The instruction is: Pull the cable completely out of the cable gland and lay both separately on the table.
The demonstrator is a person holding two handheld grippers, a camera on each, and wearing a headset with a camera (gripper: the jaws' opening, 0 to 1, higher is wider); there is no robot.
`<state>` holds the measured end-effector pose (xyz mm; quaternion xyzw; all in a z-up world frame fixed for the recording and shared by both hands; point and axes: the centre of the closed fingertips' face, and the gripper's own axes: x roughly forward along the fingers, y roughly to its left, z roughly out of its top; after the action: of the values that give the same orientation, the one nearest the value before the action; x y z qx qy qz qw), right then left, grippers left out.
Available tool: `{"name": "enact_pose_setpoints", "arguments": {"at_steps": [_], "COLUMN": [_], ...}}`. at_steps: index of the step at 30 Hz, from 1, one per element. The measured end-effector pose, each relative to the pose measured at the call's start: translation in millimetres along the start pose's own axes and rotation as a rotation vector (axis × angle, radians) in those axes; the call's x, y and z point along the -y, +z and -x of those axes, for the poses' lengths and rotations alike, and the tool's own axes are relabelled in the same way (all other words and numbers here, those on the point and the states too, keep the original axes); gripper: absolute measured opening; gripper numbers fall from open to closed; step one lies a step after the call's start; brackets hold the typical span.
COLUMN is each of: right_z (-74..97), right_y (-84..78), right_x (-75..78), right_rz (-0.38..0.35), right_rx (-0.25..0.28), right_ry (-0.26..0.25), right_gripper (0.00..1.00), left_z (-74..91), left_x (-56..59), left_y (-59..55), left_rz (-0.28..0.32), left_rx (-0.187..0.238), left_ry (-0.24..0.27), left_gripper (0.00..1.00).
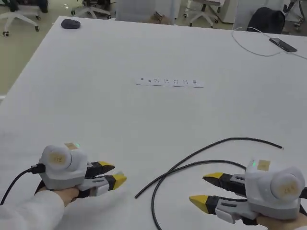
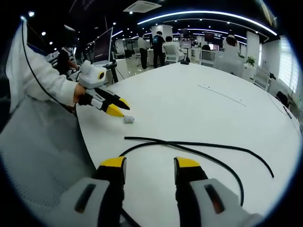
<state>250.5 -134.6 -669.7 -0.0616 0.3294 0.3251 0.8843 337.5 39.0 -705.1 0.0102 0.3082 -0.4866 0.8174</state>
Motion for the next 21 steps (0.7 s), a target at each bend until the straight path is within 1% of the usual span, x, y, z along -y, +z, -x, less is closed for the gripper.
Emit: {"name": "enact_pose_setpoints", "arguments": {"at_steps": [2,3,4,5,7,8,9,10,11,12,14,15,17,19,20,21], "right_z": [5.0,6.3,9.9,12.5,18.3,22.0,24.6,27.2,31.9,35.0,42.3,46.2,51.4,57.0,60.1,61.8], "right_y": [0.5,0.7,0.7,-0.2,-5.0,-9.0,-11.9,-14.2,-17.0,-18.4,-22.7,-25.5,-29.9,-34.7,-36.3,-36.7], "right_x": [0.8,0.6,0.1,-0.2,-1.1,-0.5,-0.1,0.3,0.3,-0.1,-0.4,-0.7,-1.9,-1.1,-1.6,-2.1], "right_rz": [-0.006,-0.006,-0.01,-0.013,-0.013,-0.01,-0.014,-0.022,-0.03,-0.036,-0.061,-0.066,-0.071,-0.084,-0.093,-0.098], "right_rx": [0.004,0.005,0.006,0.003,-0.018,-0.033,-0.044,-0.051,-0.054,-0.054,-0.055,-0.061,-0.075,-0.089,-0.091,-0.092], "right_ry": [-0.007,-0.007,-0.006,-0.003,0.0,-0.005,-0.009,-0.014,-0.018,-0.019,-0.028,-0.033,-0.037,-0.05,-0.052,-0.053], "right_gripper": [0.47,0.48,0.49,0.5,0.53,0.55,0.58,0.59,0.61,0.61,0.62,0.62,0.62,0.64,0.64,0.64], "left_z": [14.0,24.9,32.2,40.8,60.9,73.2,82.1,90.9,104.1,116.7,132.8,144.5,159.1,175.0,184.3,189.9], "left_x": [2.8,4.9,6.0,7.0,10.8,15.0,16.3,17.8,20.4,22.6,24.8,26.4,27.4,26.6,25.4,25.3], "left_y": [2.6,2.6,2.4,1.0,-6.4,-5.3,-4.6,-3.0,2.8,5.7,9.0,9.1,8.2,8.5,9.1,8.7], "left_rz": [-0.013,-0.021,-0.026,-0.028,-0.019,-0.009,-0.004,0.002,0.01,0.027,0.029,0.022,0.021,0.037,0.04,0.042], "left_rx": [0.006,-0.003,-0.009,-0.022,-0.075,-0.076,-0.074,-0.066,-0.031,-0.017,0.002,0.004,0.006,0.026,0.04,0.045], "left_ry": [-0.004,-0.004,-0.006,-0.004,-0.01,-0.008,0.001,0.005,0.013,0.025,0.048,0.065,0.095,0.136,0.162,0.175], "left_gripper": [0.35,0.36,0.37,0.38,0.4,0.4,0.4,0.41,0.42,0.45,0.5,0.52,0.56,0.61,0.62,0.62]}}
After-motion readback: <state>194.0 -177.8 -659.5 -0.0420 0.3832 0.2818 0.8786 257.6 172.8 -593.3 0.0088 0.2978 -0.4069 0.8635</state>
